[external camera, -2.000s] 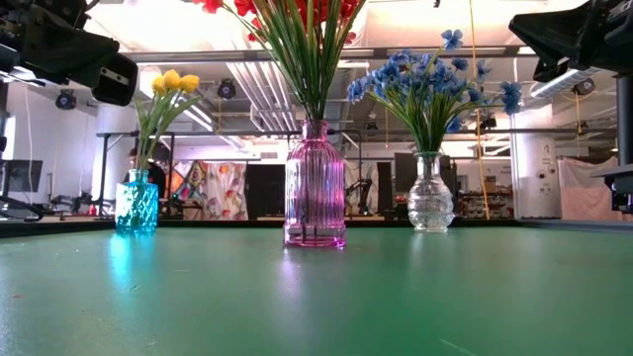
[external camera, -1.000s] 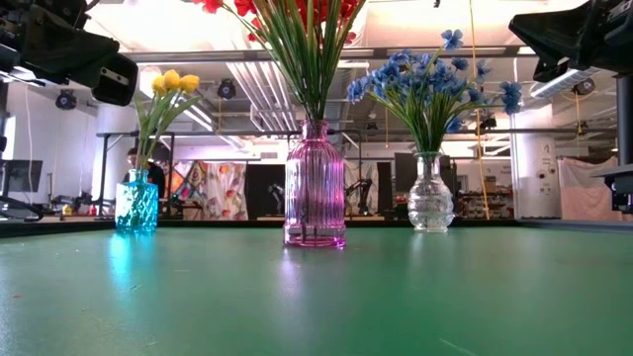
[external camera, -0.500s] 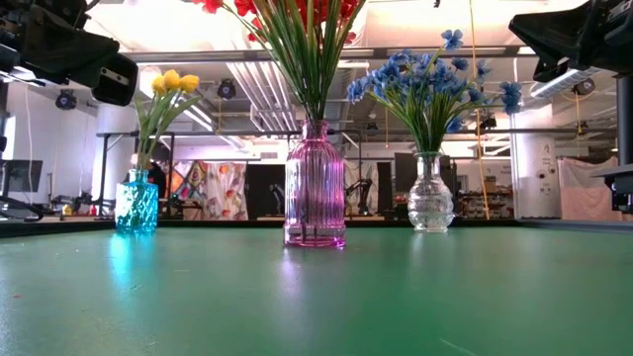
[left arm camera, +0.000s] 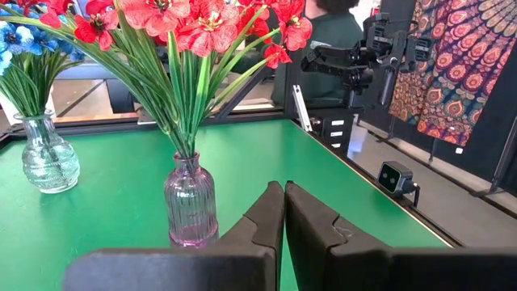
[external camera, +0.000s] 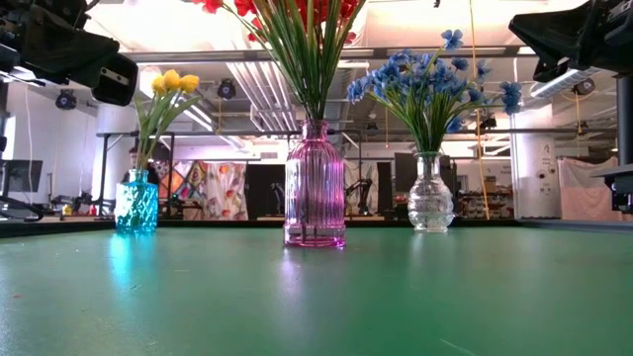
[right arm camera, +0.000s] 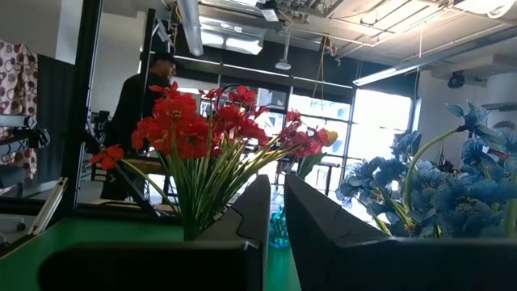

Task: Sort flowers into vase by color
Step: Return to Home Position

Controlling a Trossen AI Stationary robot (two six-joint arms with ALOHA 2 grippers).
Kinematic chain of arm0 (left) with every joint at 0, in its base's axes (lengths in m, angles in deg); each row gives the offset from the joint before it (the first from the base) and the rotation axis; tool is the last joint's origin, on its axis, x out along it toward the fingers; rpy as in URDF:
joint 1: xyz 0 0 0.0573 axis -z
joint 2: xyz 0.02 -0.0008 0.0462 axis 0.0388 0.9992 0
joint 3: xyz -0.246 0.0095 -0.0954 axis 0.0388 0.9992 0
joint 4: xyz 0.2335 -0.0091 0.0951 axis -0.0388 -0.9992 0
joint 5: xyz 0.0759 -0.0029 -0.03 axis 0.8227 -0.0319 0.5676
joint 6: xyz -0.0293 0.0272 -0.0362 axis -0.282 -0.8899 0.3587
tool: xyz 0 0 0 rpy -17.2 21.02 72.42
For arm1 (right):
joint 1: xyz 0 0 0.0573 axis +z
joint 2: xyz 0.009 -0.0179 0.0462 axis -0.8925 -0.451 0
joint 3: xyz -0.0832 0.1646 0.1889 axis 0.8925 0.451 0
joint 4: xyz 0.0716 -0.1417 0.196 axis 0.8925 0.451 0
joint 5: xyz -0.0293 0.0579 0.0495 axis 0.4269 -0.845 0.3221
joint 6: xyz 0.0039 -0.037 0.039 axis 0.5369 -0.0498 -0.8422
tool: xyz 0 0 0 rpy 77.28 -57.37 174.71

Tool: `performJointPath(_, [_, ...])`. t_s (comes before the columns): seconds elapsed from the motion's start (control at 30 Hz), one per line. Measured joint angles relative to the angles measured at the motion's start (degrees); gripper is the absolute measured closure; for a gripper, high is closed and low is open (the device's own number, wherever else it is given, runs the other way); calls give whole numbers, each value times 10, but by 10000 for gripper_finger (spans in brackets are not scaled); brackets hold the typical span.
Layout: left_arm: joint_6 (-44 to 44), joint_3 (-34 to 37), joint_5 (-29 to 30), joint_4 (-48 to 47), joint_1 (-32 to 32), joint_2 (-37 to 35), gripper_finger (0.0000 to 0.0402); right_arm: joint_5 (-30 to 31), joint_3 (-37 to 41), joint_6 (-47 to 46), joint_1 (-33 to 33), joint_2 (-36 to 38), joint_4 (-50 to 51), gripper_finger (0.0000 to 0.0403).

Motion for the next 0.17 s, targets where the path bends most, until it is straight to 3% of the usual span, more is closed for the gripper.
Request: performJointPath(0.17, [0, 0, 0, 0, 0, 0, 401, 0, 0, 0, 0, 0, 0, 371])
